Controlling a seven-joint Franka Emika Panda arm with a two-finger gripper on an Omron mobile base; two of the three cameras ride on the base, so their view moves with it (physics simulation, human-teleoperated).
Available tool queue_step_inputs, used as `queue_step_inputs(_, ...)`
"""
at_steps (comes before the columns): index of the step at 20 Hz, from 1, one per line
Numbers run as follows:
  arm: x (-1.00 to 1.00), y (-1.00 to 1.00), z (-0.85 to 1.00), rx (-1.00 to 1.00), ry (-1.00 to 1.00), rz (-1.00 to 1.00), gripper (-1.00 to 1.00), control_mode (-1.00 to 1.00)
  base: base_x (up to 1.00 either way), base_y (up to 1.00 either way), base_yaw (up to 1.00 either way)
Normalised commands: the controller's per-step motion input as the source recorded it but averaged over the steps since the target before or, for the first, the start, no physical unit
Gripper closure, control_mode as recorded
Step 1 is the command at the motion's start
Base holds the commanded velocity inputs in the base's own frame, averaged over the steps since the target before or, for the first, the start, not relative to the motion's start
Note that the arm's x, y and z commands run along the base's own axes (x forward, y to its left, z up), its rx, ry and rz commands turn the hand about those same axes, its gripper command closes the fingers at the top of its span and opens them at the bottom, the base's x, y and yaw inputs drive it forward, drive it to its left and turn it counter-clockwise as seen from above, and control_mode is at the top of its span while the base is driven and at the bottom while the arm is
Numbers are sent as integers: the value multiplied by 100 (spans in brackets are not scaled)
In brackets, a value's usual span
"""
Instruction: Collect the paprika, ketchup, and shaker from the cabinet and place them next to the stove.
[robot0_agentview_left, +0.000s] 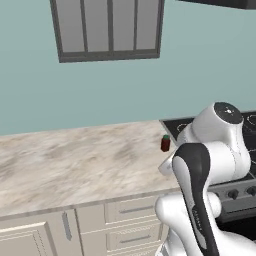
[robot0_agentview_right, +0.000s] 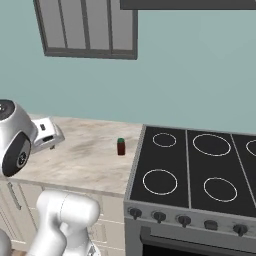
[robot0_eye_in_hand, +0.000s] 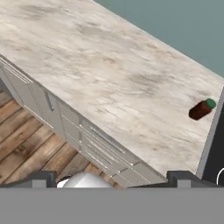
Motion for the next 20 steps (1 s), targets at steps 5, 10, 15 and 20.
queue_step_inputs(5, -16, 15, -26, 1, 1, -1, -100, -100, 0, 0, 0)
queue_step_inputs(10, -23, 2, -11, 1, 0, 0, -100, 100, -54, 10, 1)
queue_step_inputs(15, 0, 0, 0, 0, 0, 0, -100, 100, -90, 59, 5)
queue_step_inputs(20, 0, 0, 0, 0, 0, 0, -100, 100, -57, 98, 1)
